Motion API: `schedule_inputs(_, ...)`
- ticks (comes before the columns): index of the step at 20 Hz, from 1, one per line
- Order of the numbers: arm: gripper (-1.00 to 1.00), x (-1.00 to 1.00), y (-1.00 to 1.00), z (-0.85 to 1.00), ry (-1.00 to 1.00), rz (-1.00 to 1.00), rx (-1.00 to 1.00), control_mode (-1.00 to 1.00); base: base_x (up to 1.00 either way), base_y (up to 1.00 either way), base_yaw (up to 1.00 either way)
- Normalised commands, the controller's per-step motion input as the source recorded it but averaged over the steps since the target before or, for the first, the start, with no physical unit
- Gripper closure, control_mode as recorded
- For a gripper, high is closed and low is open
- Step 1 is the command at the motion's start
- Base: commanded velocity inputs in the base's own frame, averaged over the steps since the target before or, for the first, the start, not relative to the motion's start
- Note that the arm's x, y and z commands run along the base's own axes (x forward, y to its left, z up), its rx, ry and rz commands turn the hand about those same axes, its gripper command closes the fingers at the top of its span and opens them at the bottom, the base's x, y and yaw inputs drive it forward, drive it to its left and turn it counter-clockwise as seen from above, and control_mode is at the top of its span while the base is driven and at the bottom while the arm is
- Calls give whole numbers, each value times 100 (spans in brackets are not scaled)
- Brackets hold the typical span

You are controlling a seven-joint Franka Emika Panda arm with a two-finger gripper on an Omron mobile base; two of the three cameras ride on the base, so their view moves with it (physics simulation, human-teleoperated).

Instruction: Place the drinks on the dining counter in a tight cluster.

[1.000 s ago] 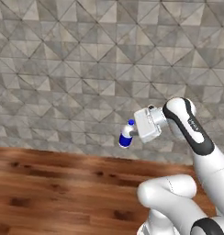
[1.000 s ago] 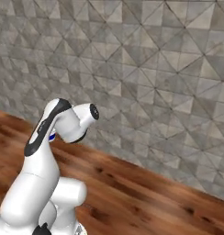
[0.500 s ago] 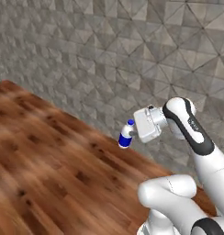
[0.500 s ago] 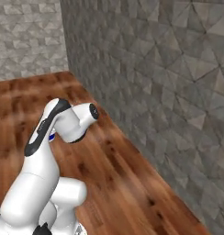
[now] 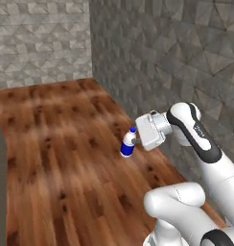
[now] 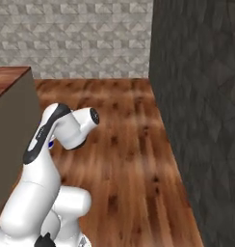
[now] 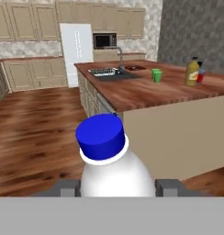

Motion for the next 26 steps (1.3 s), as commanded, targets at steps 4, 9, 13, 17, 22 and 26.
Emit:
schedule_inputs(4,100,0,0,0,0,0,0,100,100,-82,41)
schedule_inputs(9,100,0,0,0,0,0,0,100,100,-76,43)
schedule_inputs(13,100,0,0,0,0,0,0,100,100,-69,46)
schedule_inputs(17,100,0,0,0,0,0,0,100,100,-63,51)
schedule_inputs(22,100,0,0,0,0,0,0,100,100,-55,55)
schedule_inputs(26,100,0,0,0,0,0,0,100,100,-49,58)
